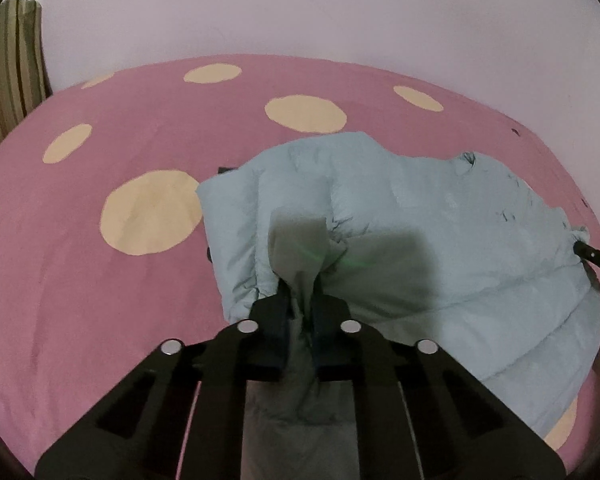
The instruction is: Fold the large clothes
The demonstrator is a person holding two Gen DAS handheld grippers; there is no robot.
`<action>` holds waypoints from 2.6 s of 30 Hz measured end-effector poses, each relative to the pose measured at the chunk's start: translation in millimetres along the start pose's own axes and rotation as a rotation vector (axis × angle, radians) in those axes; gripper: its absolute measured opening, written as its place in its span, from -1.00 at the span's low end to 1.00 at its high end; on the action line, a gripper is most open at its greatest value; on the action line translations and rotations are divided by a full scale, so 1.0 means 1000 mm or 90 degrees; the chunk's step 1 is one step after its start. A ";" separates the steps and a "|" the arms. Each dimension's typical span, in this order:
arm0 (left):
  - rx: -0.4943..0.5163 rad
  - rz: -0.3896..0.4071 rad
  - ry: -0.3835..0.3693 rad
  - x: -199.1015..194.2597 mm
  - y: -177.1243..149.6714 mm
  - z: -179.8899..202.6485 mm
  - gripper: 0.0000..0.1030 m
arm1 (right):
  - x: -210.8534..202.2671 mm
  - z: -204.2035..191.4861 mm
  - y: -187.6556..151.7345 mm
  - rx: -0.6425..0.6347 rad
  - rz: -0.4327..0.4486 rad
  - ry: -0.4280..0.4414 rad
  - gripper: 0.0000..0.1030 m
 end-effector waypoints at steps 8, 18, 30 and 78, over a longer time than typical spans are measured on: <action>0.034 0.089 0.033 -0.057 0.010 0.024 -0.91 | -0.065 -0.006 0.008 -0.010 0.098 0.002 -0.90; 0.031 0.152 0.065 -0.063 0.084 0.026 -0.91 | -0.076 -0.022 0.075 -0.016 0.167 -0.009 -0.90; 0.016 0.077 0.147 0.049 0.115 -0.006 -0.91 | 0.042 -0.032 0.119 -0.024 0.091 -0.068 -0.90; -0.048 0.054 0.154 0.052 0.093 -0.019 0.24 | 0.069 -0.030 0.094 0.013 0.045 -0.138 -0.30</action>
Point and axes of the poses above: each gripper's, at about its wrist camera, not at the fingertips, and x roughly the way its jaws point, z to its right, y to its top, the point moved 5 cm from there along x, roughly the way its jaws point, and after that the axes turned 11 degrees about -y, right-handed, at the moved point
